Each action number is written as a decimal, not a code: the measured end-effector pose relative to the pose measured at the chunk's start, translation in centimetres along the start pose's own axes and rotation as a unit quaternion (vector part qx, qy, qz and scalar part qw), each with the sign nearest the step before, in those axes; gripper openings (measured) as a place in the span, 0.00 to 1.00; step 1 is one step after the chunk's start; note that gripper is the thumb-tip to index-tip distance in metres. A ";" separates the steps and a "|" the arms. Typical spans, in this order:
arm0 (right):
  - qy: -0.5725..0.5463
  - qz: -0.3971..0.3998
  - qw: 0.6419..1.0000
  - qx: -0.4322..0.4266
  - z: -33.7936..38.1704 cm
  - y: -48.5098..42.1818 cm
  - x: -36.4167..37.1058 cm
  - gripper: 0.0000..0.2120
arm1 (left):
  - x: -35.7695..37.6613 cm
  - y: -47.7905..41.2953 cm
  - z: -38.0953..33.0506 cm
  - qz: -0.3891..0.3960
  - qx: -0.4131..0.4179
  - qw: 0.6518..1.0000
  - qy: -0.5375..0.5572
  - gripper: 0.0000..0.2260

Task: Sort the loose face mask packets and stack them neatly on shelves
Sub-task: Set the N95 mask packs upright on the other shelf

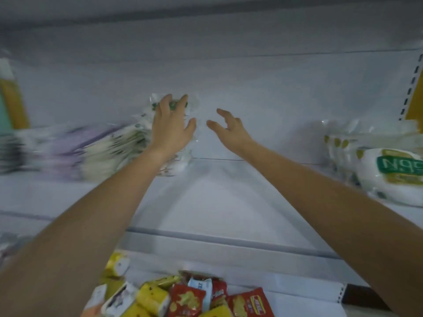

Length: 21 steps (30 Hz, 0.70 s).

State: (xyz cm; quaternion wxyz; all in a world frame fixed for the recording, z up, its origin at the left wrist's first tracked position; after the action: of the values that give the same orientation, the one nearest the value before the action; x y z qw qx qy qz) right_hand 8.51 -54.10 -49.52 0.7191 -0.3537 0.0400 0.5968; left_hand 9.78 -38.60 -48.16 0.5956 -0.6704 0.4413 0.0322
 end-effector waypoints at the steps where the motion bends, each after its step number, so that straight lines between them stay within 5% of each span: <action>1: -0.031 0.008 0.999 0.013 0.6 -0.5 1.8 0.31 | -0.3 0.6 1.7 0.002 -0.022 1.000 0.000 0.27; 10: -0.127 -0.004 0.983 0.135 0.1 -3.0 9.8 0.40 | 2.7 4.0 7.6 0.077 -0.136 0.979 0.128 0.40; 15: -0.259 0.024 0.936 0.239 -0.3 -3.4 11.6 0.47 | 3.1 4.0 9.1 0.095 -0.182 0.973 0.106 0.44; 21: -0.339 0.076 0.902 0.257 -0.4 -4.9 12.0 0.46 | 3.7 4.4 9.8 0.140 -0.190 0.957 0.168 0.47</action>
State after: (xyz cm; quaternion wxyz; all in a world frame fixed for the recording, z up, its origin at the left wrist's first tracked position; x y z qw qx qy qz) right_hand 16.38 -44.50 -53.33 0.7073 0.0713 -0.0274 0.7028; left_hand 14.02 -32.11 -56.48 0.3639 -0.6983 0.6105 0.0852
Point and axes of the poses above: each hand's wrist, its own y-axis away from the middle knuckle, its own x-axis out of the palm, z = x × y, the point moved 3 cm from there along -y, towards the middle knuckle, and after that the axes turned 1 degree about -y, right-handed, at the moved point
